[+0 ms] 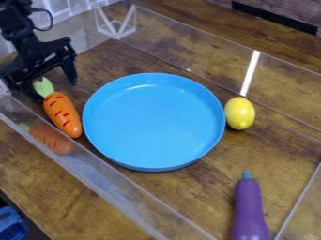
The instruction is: Move the carrot to the left side
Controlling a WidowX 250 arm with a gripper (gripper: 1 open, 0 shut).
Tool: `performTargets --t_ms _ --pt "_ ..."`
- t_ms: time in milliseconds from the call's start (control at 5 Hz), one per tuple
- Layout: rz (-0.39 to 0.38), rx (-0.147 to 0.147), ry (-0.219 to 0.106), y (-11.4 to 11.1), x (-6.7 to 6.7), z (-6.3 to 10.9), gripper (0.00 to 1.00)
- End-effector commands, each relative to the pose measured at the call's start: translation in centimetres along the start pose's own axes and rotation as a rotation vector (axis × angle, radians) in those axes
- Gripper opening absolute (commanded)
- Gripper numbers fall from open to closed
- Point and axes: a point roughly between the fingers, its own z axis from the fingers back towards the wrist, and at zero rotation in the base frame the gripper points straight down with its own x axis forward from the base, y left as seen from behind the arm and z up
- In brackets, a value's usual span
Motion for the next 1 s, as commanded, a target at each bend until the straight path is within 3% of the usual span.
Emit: performTargets --t_ms 0,800 --pt "-0.005 -0.006 -0.015 -0.8 -0.2 -0.1 1.0" --pt "0.096 -0.015 -0.069 -2.8 0.0 -1.8 1.0"
